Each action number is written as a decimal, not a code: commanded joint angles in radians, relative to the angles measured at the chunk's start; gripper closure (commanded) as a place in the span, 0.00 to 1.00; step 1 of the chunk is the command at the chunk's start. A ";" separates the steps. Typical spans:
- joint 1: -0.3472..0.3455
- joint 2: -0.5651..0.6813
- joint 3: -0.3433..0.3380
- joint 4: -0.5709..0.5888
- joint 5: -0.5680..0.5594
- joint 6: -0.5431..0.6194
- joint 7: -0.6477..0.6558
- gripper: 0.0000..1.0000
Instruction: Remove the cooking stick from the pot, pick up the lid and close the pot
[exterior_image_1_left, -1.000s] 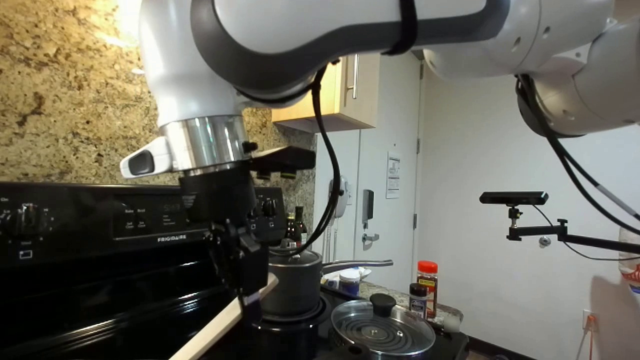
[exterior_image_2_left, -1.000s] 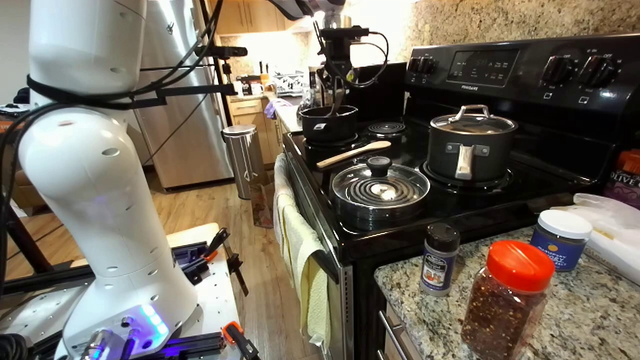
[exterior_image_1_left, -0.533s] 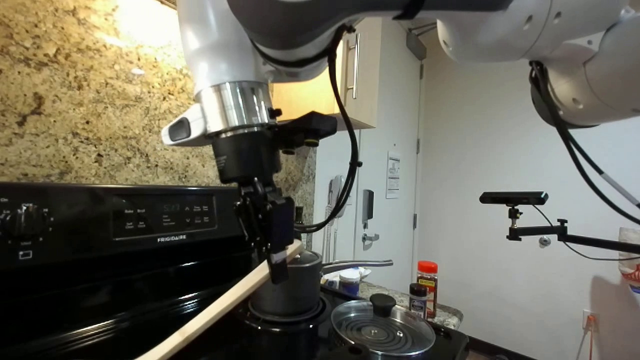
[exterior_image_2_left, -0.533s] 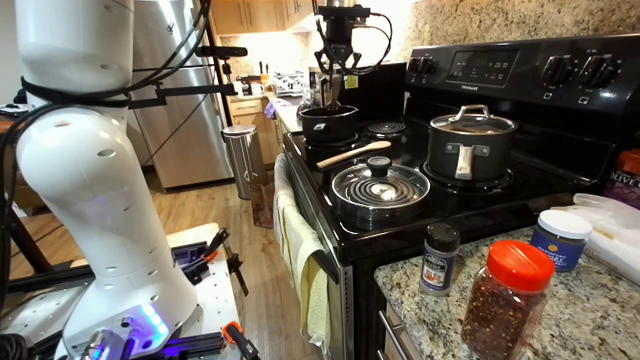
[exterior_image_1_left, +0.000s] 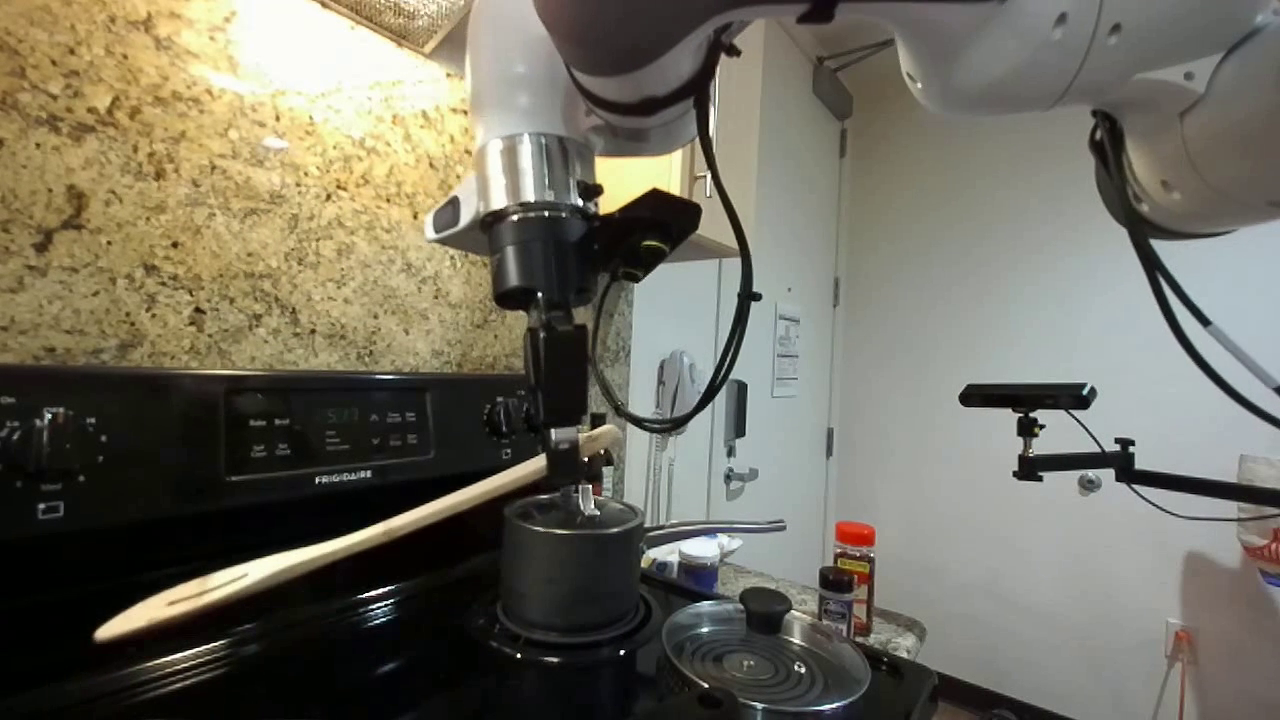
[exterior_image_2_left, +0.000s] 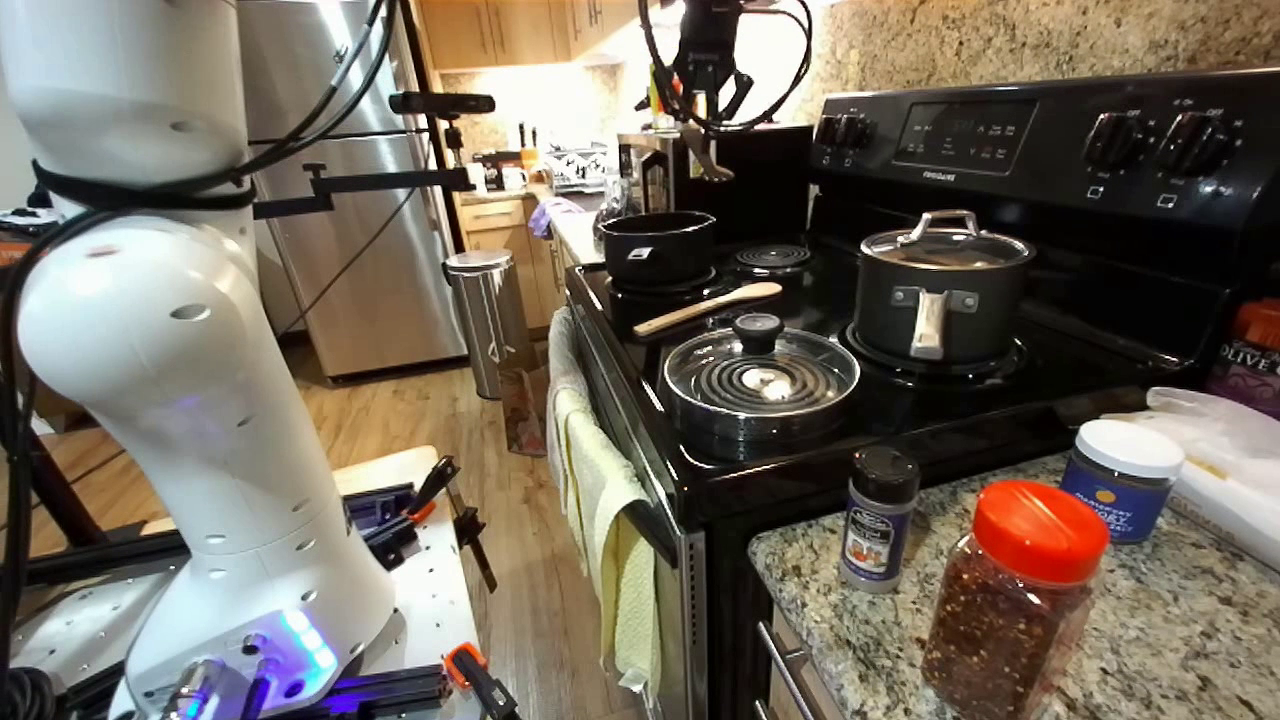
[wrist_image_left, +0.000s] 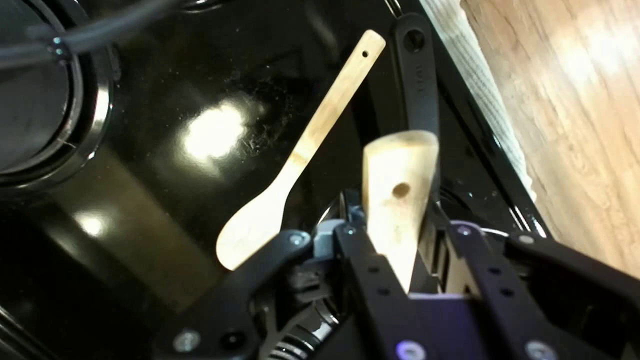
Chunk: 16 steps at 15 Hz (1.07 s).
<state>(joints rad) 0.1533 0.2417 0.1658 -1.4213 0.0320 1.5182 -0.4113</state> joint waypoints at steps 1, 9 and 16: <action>-0.052 -0.078 -0.027 -0.146 0.095 0.132 0.065 0.86; -0.099 -0.185 -0.082 -0.475 0.209 0.429 0.086 0.86; -0.072 -0.328 -0.080 -0.729 0.153 0.514 0.248 0.86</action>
<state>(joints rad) 0.0721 0.0110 0.0787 -2.0248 0.2040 1.9805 -0.2424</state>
